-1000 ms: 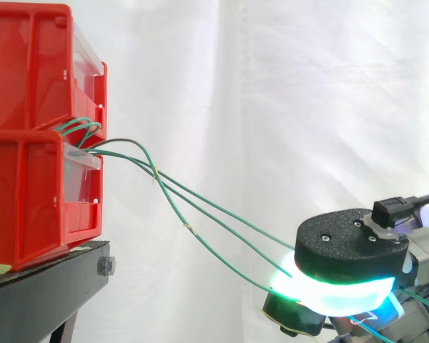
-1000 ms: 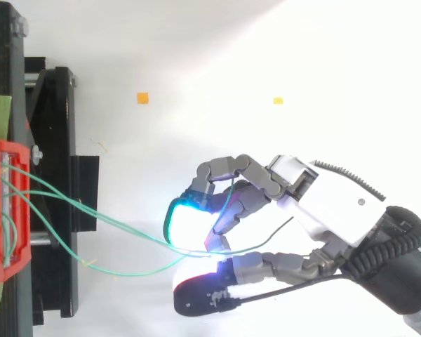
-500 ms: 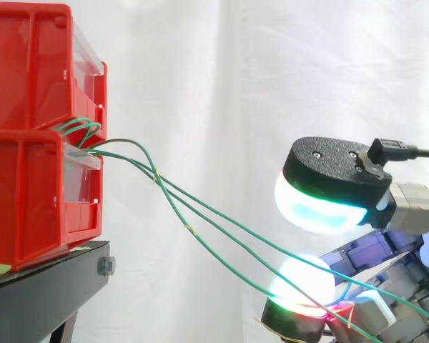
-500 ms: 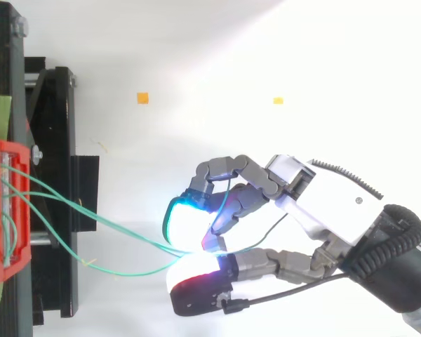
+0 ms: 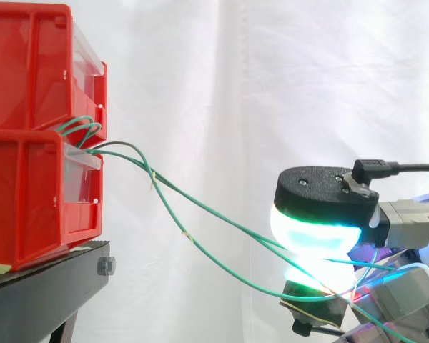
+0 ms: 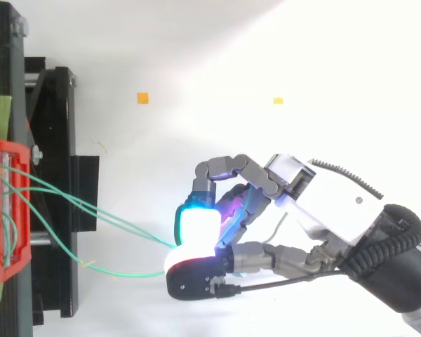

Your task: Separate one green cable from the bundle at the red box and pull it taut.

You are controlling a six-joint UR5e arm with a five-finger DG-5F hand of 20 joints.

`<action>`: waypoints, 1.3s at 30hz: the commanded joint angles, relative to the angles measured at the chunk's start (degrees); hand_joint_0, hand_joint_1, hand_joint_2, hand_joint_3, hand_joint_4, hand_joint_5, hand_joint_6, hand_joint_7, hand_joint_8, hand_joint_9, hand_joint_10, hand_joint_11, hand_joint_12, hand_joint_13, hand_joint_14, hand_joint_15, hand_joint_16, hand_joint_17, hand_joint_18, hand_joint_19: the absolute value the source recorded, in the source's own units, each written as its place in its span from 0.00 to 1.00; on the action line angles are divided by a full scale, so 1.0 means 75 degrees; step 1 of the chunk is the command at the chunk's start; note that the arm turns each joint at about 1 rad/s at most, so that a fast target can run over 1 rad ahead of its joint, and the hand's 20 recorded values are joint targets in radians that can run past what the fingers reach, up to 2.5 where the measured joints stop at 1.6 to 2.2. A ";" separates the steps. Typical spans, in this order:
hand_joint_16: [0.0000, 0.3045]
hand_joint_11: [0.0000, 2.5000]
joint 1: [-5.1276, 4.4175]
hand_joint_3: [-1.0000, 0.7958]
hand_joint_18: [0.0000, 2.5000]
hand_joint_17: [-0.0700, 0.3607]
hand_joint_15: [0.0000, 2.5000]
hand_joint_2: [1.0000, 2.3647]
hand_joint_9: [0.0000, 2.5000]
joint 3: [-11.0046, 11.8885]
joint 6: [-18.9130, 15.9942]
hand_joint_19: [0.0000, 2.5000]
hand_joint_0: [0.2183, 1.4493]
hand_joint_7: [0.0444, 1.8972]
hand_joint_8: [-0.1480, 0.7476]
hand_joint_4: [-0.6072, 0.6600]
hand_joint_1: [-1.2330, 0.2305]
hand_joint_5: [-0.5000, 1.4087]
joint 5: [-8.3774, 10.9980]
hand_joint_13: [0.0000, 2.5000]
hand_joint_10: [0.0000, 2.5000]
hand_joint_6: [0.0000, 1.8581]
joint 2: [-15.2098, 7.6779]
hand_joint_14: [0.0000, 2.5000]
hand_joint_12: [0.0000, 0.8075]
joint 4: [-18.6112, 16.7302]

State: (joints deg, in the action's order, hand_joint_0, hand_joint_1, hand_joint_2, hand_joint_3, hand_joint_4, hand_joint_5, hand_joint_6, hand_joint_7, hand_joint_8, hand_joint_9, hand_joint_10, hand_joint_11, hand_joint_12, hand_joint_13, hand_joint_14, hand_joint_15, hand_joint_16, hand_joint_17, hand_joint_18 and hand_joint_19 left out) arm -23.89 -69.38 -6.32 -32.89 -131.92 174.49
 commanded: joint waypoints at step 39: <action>0.15 0.60 -0.0002 0.30 0.29 0.40 0.34 0.00 0.61 0.0298 0.0116 0.32 0.37 0.75 0.46 0.60 0.28 0.23 -0.0010 0.41 0.01 0.49 0.0000 0.01 0.40 0.0102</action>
State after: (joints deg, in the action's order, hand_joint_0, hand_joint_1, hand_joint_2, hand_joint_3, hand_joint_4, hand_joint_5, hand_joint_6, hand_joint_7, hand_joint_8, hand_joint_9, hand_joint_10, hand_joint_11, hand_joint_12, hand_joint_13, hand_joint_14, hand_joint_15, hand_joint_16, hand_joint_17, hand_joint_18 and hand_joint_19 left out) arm -23.89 -67.14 -5.45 -32.95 -131.93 175.25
